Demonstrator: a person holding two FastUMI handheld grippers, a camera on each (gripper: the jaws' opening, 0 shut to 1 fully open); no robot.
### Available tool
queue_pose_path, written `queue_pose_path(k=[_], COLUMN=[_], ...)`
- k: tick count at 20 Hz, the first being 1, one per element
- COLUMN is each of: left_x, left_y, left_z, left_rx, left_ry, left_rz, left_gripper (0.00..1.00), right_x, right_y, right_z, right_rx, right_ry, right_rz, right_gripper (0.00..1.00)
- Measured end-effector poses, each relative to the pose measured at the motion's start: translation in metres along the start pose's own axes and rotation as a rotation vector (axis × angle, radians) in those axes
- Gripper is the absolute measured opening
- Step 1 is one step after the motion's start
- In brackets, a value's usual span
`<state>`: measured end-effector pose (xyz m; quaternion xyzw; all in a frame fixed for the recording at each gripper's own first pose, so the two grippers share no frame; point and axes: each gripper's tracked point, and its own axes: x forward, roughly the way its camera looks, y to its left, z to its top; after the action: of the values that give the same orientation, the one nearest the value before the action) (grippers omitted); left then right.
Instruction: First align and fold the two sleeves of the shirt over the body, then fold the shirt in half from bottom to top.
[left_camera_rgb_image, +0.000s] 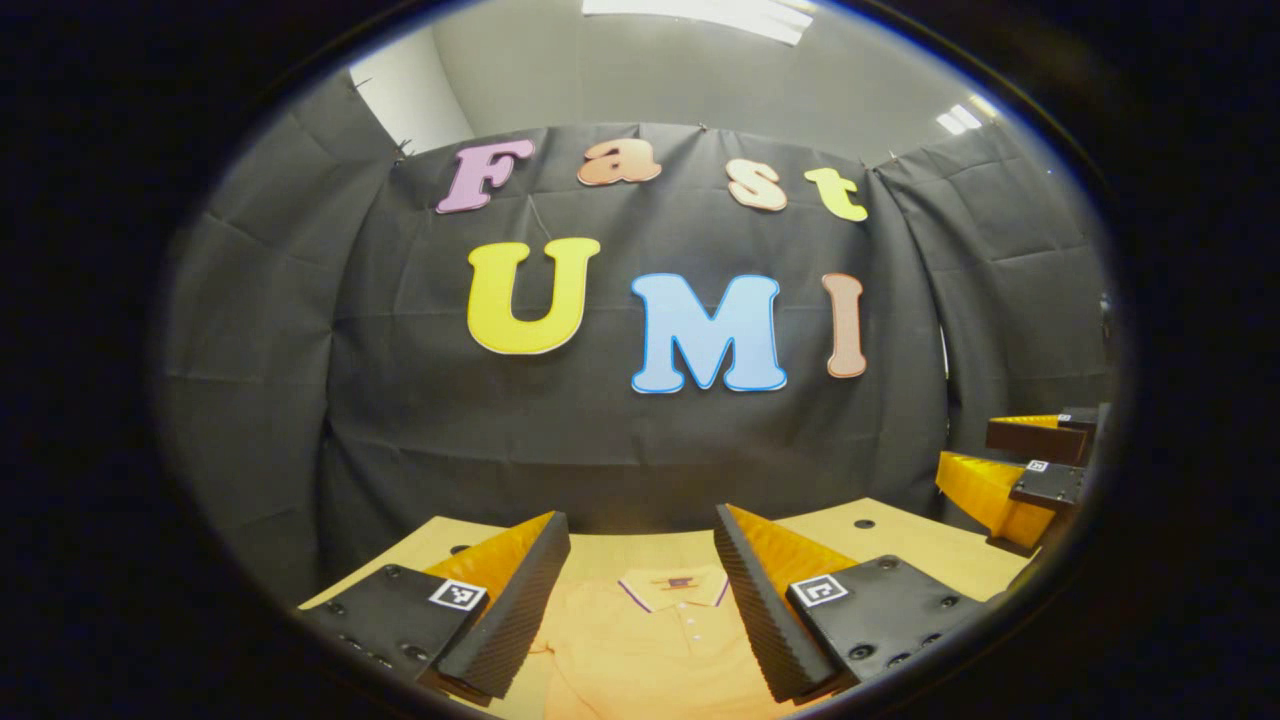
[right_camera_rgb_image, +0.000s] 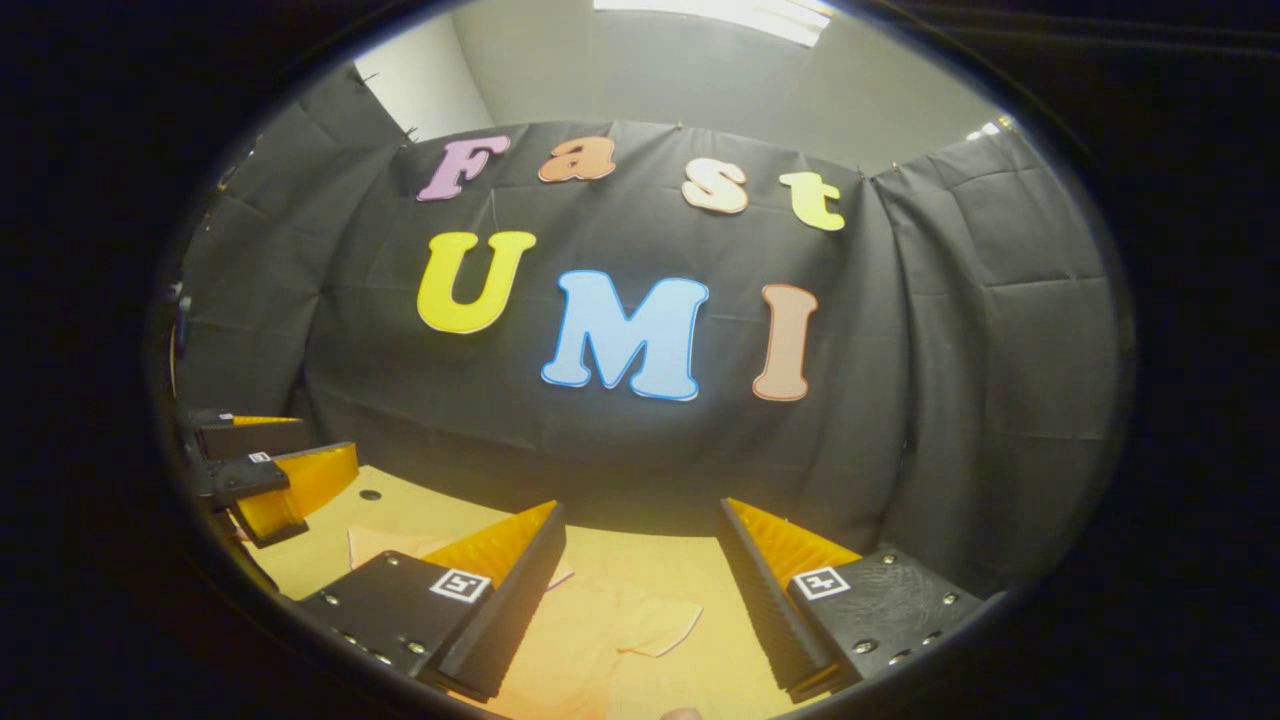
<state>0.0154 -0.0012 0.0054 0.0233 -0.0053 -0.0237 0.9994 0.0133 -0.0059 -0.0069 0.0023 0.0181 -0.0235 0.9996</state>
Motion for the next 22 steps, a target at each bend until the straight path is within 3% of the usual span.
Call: queue_pose_path(k=[11, 22], left_x=[0.011, 0.028], left_y=[0.005, 0.002], left_z=[-0.01, -0.011], left_rx=[-0.01, 0.0], left_ry=[0.049, 0.066], left_rz=[0.03, 0.042], left_gripper=[0.93, 0.94], right_x=[0.065, 0.138], right_y=[-0.017, -0.025], right_z=[-0.048, -0.159], right_rx=[-0.025, 0.003], right_ry=[0.106, 0.361], right_rz=[0.002, 0.009], right_gripper=[0.95, 0.95])
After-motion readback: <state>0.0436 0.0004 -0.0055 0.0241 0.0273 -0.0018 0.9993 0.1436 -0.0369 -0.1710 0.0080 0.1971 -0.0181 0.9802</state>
